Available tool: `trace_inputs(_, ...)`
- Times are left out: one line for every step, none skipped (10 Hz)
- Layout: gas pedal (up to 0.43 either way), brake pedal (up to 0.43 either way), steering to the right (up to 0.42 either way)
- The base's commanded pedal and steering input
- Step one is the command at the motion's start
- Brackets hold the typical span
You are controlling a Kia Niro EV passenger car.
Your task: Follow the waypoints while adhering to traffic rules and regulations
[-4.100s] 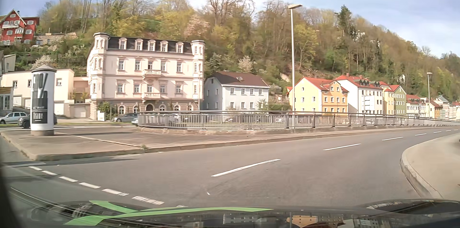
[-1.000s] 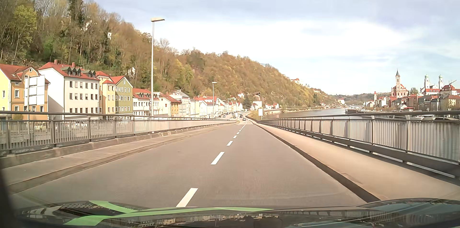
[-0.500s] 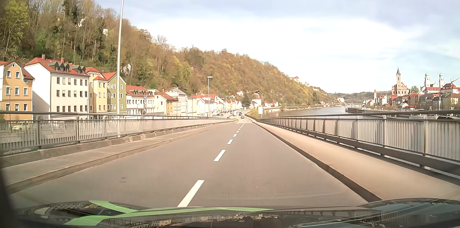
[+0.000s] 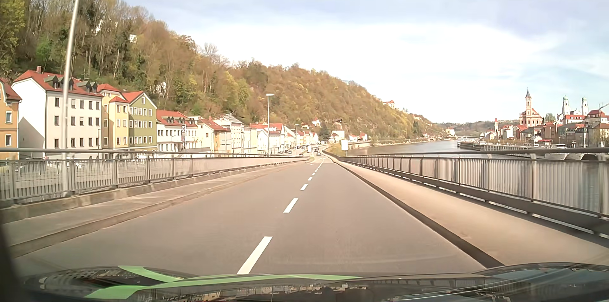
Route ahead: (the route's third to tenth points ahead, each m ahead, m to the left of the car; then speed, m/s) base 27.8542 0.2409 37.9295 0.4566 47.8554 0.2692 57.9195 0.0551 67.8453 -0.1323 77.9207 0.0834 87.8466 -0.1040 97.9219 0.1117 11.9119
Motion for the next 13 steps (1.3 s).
trace_inputs(0.177,0.0,0.003)
trace_inputs(0.177,0.0,0.003)
trace_inputs(0.177,0.0,0.003)
trace_inputs(0.177,0.0,0.003)
trace_inputs(0.177,0.0,0.003)
trace_inputs(0.169,0.0,0.003)
trace_inputs(0.169,0.0,0.002)
trace_inputs(0.169,0.0,0.0)
trace_inputs(0.169,0.0,0.0)
trace_inputs(0.157,0.0,0.0)
trace_inputs(0.157,0.0,0.0)
trace_inputs(0.138,0.0,0.0)
trace_inputs(0.11,0.0,0.0)
